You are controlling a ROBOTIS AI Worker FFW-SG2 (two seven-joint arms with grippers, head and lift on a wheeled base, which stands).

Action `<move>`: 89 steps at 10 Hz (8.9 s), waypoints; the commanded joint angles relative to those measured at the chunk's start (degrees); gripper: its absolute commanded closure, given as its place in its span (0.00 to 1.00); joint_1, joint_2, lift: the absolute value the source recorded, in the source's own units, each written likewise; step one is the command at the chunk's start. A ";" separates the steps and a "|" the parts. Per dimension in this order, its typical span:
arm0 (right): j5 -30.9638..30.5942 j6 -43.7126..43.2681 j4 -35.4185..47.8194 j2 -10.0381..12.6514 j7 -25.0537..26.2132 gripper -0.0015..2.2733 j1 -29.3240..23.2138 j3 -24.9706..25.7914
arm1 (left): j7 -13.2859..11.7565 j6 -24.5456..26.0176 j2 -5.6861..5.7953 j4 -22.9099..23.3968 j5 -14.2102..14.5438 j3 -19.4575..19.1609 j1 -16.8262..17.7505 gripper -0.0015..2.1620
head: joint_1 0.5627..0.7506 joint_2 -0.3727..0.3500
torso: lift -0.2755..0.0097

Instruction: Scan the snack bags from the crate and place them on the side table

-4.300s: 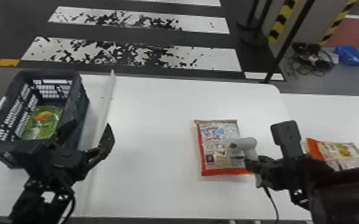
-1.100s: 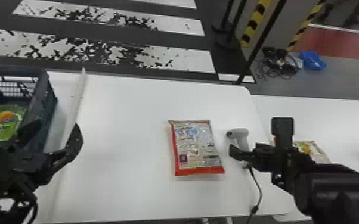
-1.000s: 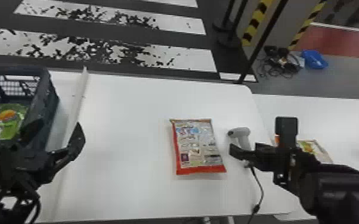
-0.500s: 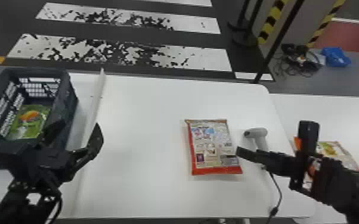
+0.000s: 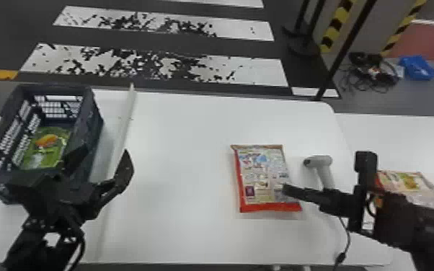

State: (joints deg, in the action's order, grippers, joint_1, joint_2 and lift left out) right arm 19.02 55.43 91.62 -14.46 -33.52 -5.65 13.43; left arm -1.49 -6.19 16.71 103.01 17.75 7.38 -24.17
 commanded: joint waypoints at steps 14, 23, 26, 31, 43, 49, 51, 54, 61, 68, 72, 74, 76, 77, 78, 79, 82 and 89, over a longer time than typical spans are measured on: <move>13.41 4.83 0.75 -0.75 -11.92 0.99 0.02 12.06 | -0.10 -0.17 -0.01 0.00 0.00 0.00 -0.18 0.02 | 0.70 0.40 | 0.79; 26.33 -10.64 -8.30 -0.84 5.83 0.99 -0.42 30.16 | -0.01 0.00 0.43 0.62 0.09 0.00 -0.18 0.02 | 0.70 0.06 | 0.79; 26.60 -20.84 -16.04 -0.92 12.78 0.99 0.37 30.08 | -0.01 -0.17 0.43 0.44 0.09 0.00 -0.26 0.02 | 0.70 0.03 | 0.79; 29.58 -23.65 -21.93 -1.19 21.30 0.00 1.08 29.99 | -0.10 -0.35 0.43 0.18 0.27 0.00 -0.18 0.02 | 0.70 0.03 | 0.79; 12.97 -44.57 10.94 6.55 27.10 0.04 -13.34 14.26 | 0.26 -0.53 -0.18 0.53 0.00 0.35 -0.44 0.02 | 0.70 0.03 | 0.79; -6.45 -66.89 14.81 8.04 35.98 0.04 -21.07 -9.83 | 0.43 -0.53 -0.36 0.62 0.00 0.35 -0.79 0.02 | 0.70 0.25 | 0.79; -9.53 -69.88 13.58 9.71 37.74 0.04 -21.86 -14.92 | 0.69 -0.53 -0.45 0.79 -0.09 0.70 -0.79 0.02 | 0.70 0.34 | 0.79; -13.40 -71.99 9.19 11.29 41.60 0.04 -21.42 -19.05 | 2.19 -3.16 -0.36 1.14 -0.61 1.58 -1.23 0.02 | 0.70 0.46 | 0.79; -13.48 -73.57 7.34 12.00 42.57 0.04 -22.48 -20.55 | 2.36 0.88 1.66 8.88 -2.02 -5.45 -2.37 0.02 | 0.70 0.52 | 0.79; -13.31 -73.39 7.17 11.64 42.31 0.04 -22.92 -20.64 | -11.35 26.02 9.40 6.68 -1.84 -19.07 10.99 0.01 | 0.70 0.74 | 0.79; -13.40 -73.22 6.99 11.64 42.22 0.04 -22.74 -20.64 | -22.60 29.88 15.64 -3.16 -5.45 -18.02 19.51 0.02 | 0.70 0.81 | 0.79; -13.40 -72.52 5.93 11.56 41.96 0.04 -21.16 -21.43 | -27.69 31.99 17.92 -7.29 -8.52 -16.96 20.57 0.02 | 0.70 0.82 | 0.79; -13.13 -71.99 4.88 11.12 41.78 0.04 -19.93 -22.39 | -32.53 33.93 18.80 -10.72 -12.13 -16.87 20.74 0.02 | 0.70 0.87 | 0.79; -13.04 -71.99 4.88 10.94 41.78 0.04 -19.93 -22.39 | -34.64 33.93 19.24 -13.36 -13.71 -15.03 23.11 0.02 | 0.70 0.89 | 0.79; -12.96 -71.99 4.79 10.85 41.69 0.04 -20.02 -22.39 | -35.43 33.93 19.94 -15.73 -14.76 -13.18 25.05 0.02 | 0.70 0.91 | 0.79; -12.87 -71.99 4.88 10.77 41.69 0.04 -20.19 -22.48 | -36.13 33.93 19.94 -17.31 -15.64 -11.87 26.45 0.02 | 0.70 0.91 | 0.79; -12.78 -71.99 4.88 10.68 41.60 0.04 -20.46 -22.57 | -37.54 33.75 19.94 -22.76 -18.54 -5.71 31.99 0.02 | 0.70 0.91 | 0.79; -12.34 -72.34 4.88 10.59 41.25 0.04 -20.72 -22.66 | -37.80 32.35 17.75 -38.32 -23.90 6.68 43.86 0.02 | 0.70 0.88 | 0.79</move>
State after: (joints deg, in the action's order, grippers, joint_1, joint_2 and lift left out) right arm 6.60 -16.91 96.50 -3.87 7.73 -26.37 -9.23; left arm -39.28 26.63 34.90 66.54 -5.73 12.96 18.50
